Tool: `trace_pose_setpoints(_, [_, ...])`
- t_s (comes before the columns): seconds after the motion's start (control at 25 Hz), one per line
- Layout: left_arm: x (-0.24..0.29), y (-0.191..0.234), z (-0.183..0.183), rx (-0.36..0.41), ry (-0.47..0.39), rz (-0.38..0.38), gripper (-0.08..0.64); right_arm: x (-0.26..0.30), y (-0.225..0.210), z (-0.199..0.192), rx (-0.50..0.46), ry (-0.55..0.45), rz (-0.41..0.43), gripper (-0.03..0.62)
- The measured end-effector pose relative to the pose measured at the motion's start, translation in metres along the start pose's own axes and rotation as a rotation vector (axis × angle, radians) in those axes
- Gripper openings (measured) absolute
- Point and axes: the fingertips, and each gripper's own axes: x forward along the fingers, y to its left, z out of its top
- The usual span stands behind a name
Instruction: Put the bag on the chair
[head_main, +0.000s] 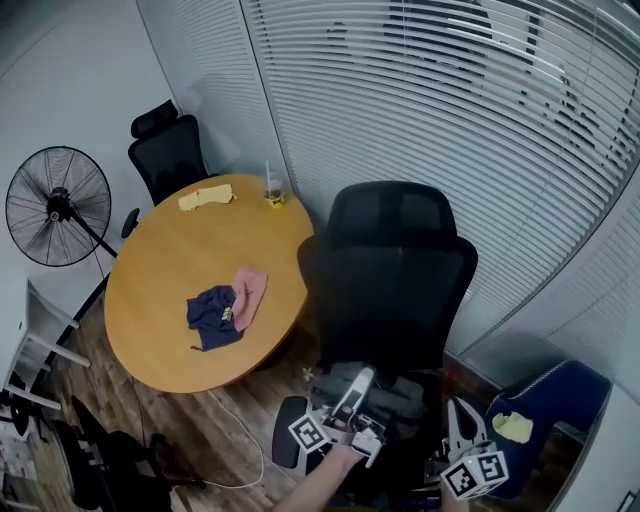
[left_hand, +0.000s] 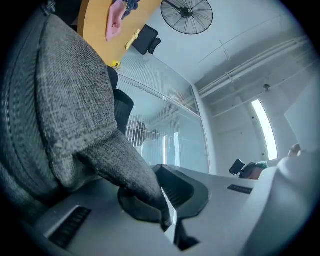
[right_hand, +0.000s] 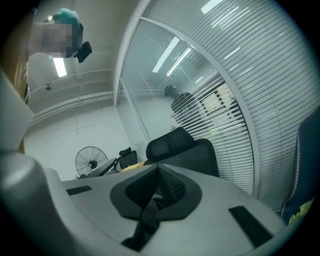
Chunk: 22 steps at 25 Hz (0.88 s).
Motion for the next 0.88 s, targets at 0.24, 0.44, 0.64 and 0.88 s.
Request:
trace_pose_setpoints(0.24, [0.000,0.019,0.006,-0.016,-0.042,0.032,0.023,0.009,-0.004,-0.002,-0.002,0.016,0.005,0.012])
trace_pose_setpoints(0.44, [0.005,0.032,0.009,-0.023,-0.060,0.038,0.023,0.016,-0.014,0.000,-0.022,0.025,0.000,0.012])
trace_pose_setpoints(0.64, [0.008,0.048,0.014,-0.031,-0.085,0.064,0.023,0.024,-0.024,-0.001,-0.015,0.041,0.001,0.013])
trace_pose_setpoints(0.88, [0.011,0.072,0.018,-0.027,-0.115,0.099,0.023,0.037,-0.045,-0.002,-0.032,0.057,-0.019,0.012])
